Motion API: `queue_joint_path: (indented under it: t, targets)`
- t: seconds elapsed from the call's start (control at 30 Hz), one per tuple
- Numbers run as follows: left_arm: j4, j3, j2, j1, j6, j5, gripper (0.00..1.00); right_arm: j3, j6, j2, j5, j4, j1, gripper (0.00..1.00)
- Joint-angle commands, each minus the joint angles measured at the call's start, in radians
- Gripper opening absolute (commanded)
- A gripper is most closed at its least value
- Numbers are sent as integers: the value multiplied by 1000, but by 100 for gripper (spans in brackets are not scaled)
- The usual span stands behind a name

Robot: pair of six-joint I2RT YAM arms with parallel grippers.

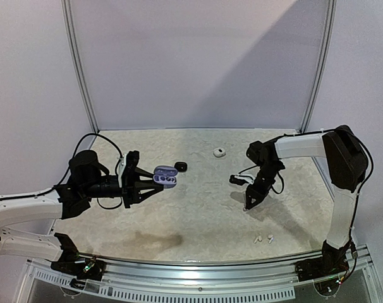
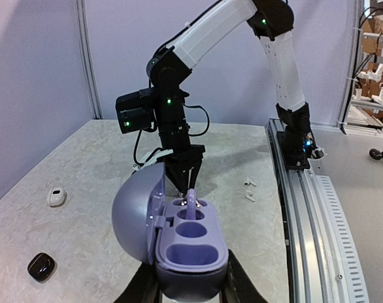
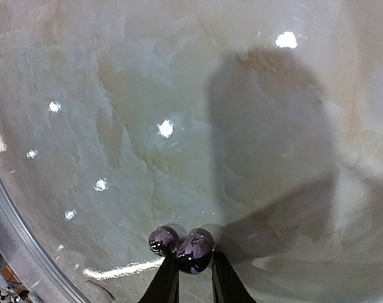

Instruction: Insert the wireless bluetooth earbuds into the charging case

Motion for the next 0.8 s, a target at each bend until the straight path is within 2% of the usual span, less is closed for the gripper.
queue_joint_path:
  t: [0.0, 0.4, 0.77]
  targets:
    - [1, -6, -15, 3, 15, 5, 0, -24, 78, -21, -18, 54, 3, 20]
    - [3, -17, -20, 1, 20, 2, 0, -4, 165, -15, 43, 111, 28, 20]
    - [3, -21, -24, 0, 24, -1, 0, 101, 198, 44, 98, 85, 85, 23]
